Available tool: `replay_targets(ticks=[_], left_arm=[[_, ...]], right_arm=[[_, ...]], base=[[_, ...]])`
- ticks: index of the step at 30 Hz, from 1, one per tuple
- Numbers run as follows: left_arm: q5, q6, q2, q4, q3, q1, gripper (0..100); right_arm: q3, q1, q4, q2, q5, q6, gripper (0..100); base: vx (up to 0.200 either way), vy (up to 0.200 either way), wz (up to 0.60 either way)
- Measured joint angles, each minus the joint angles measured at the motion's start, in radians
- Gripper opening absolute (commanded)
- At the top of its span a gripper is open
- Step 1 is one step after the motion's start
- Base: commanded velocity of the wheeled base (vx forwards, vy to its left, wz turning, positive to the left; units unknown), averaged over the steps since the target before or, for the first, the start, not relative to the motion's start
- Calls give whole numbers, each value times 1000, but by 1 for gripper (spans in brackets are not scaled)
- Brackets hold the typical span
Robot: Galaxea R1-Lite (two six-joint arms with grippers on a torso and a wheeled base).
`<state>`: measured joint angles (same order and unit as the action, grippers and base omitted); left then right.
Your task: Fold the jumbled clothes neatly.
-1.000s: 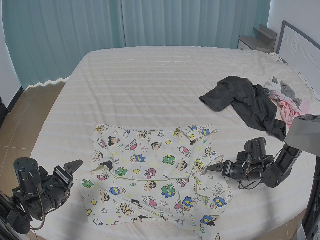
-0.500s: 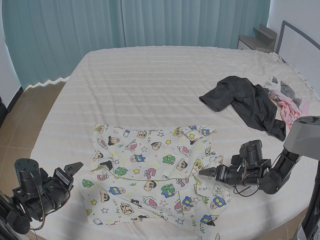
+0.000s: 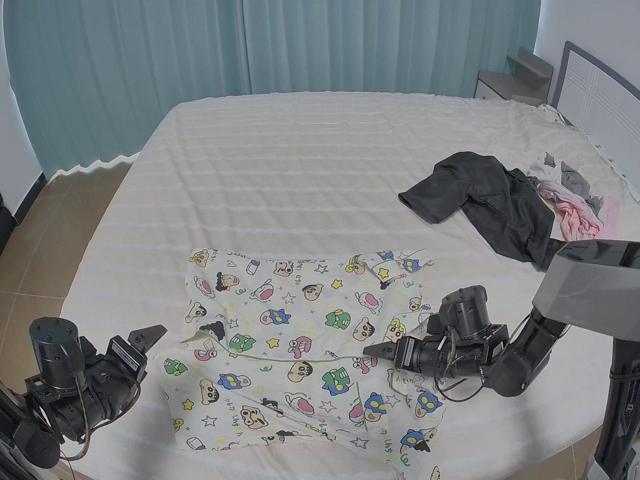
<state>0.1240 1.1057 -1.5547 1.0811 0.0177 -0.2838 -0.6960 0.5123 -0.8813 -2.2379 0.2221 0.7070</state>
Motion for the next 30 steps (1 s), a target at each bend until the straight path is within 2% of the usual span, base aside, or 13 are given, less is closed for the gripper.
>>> replay_targets(ticks=[7, 16, 22, 30], left_arm=[[0, 0, -2, 0, 0, 0, 100], [0, 0, -6, 0, 0, 0, 100], [0, 1, -6, -1, 0, 0, 100], [0, 5, -6, -1, 0, 0, 100]], right_arm=[[-14, 32, 0, -25, -25, 7, 100], [106, 26, -7, 110, -27, 55, 100], [177, -47, -9, 186, -28, 61, 100], [191, -135, -13, 165, -31, 59, 100]], base=[[0, 0, 0], [0, 0, 0], [0, 0, 0], [0, 0, 0]])
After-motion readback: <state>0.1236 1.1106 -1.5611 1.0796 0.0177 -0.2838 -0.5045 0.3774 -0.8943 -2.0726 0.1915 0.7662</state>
